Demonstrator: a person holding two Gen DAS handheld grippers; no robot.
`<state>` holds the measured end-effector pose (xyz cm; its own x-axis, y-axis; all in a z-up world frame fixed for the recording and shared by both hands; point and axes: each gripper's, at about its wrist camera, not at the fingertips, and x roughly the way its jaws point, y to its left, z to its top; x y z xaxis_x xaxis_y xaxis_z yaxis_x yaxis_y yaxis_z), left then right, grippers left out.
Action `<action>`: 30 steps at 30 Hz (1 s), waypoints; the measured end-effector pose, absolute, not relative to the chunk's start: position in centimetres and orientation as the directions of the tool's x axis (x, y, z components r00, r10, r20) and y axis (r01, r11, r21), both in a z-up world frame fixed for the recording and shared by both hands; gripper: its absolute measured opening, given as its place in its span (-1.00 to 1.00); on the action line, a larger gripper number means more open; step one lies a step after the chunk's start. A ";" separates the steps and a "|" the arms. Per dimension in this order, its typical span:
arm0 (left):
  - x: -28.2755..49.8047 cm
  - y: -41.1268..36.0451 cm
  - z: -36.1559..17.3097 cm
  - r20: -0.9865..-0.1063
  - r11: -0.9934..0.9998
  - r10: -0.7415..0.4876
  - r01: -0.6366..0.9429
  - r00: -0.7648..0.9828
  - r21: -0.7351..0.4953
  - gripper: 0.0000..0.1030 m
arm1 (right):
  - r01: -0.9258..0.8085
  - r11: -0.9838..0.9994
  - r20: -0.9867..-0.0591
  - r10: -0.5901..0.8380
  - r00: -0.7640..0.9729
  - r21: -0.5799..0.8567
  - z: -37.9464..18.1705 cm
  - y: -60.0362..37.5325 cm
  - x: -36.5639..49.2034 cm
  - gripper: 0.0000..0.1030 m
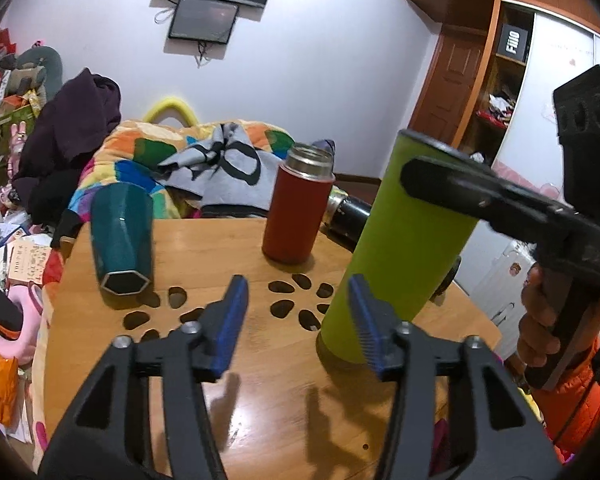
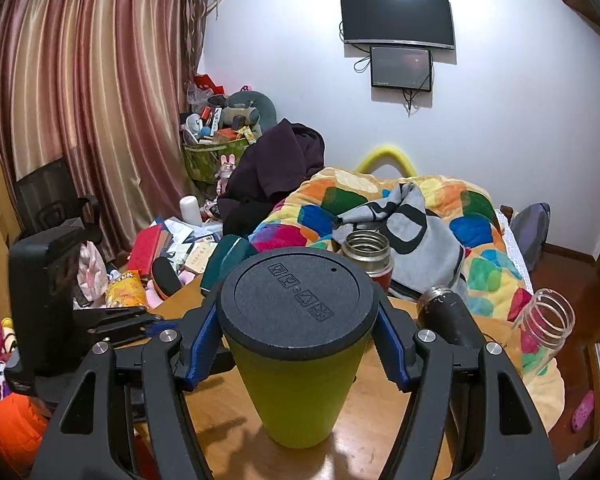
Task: Flip cup upside down
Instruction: 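Lower the inverted tumbler onto the table and open the right gripper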
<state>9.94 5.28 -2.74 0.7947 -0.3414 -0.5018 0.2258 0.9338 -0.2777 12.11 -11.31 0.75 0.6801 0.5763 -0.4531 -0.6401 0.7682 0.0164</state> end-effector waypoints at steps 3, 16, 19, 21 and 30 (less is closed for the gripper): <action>9.0 5.7 -2.3 -0.482 0.942 -0.316 0.209 0.817 -0.264 0.24 | -0.631 0.776 -0.473 0.562 0.679 0.016 0.1 -11.0 12.4 0.22; 6.2 5.5 0.6 -0.410 0.967 -0.242 0.183 0.879 -0.179 0.70 | -0.611 0.791 -0.441 0.557 0.703 0.025 0.2 -12.7 10.6 0.59; 5.3 5.2 1.4 -0.378 0.972 -0.220 0.171 0.899 -0.160 0.84 | -0.607 0.794 -0.409 0.563 0.718 0.028 0.7 -13.8 9.4 0.63; 4.7 4.9 2.0 -0.361 0.975 -0.209 0.164 0.909 -0.151 0.90 | -0.598 0.801 -0.385 0.561 0.733 0.028 1.0 -14.7 8.5 0.68; 1.5 2.0 3.3 -0.292 0.996 -0.088 0.084 0.952 -0.028 1.00 | -0.464 0.886 -0.302 0.444 0.843 0.010 1.3 -18.1 4.5 1.00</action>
